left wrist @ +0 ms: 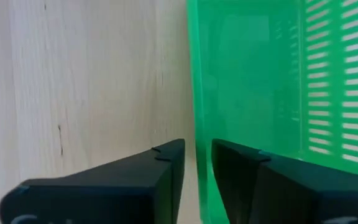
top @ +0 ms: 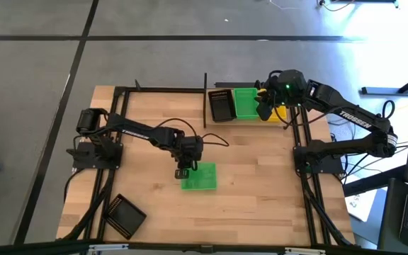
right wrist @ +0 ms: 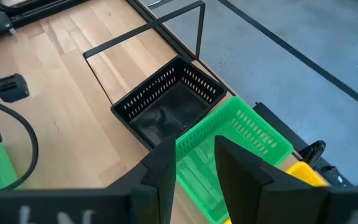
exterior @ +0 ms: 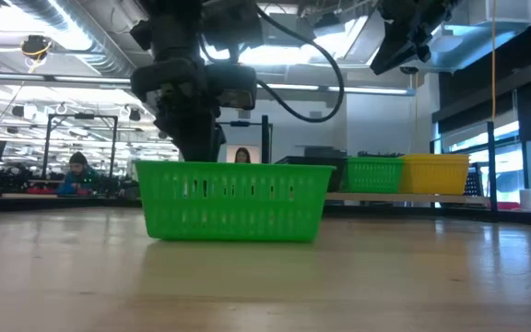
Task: Stack baskets on shelf by color
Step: Stack the green basket on the green baskets on the shelf
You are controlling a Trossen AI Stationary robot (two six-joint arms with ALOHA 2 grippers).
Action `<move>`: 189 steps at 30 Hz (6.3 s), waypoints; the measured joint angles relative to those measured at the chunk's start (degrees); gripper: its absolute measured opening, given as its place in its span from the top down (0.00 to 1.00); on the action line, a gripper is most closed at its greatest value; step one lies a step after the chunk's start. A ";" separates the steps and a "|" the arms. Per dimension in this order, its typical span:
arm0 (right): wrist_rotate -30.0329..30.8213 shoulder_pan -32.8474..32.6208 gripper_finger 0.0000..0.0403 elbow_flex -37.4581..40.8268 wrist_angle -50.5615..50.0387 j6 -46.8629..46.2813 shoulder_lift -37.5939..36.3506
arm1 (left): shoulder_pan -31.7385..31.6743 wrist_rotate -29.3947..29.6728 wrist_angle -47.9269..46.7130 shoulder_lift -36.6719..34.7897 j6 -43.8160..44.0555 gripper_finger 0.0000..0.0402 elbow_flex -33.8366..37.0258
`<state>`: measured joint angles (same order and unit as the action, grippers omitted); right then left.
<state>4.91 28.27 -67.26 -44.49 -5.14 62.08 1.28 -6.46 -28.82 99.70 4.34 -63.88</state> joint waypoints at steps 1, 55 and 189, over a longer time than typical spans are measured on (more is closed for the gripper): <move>-0.02 -0.01 0.73 0.00 0.01 -0.41 0.00 | 0.00 0.00 -0.07 0.00 -0.02 0.81 0.00; -14.45 -28.38 0.73 0.00 20.72 2.09 32.07 | -11.73 29.64 -9.77 -33.48 7.13 0.82 -0.48; 2.97 8.26 0.91 2.14 -5.73 -45.47 16.04 | -16.55 29.57 2.88 -33.20 -6.51 0.82 -0.48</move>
<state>7.88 36.53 -65.12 -50.22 -50.62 78.13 -15.27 23.11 -25.93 66.50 -2.17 -64.36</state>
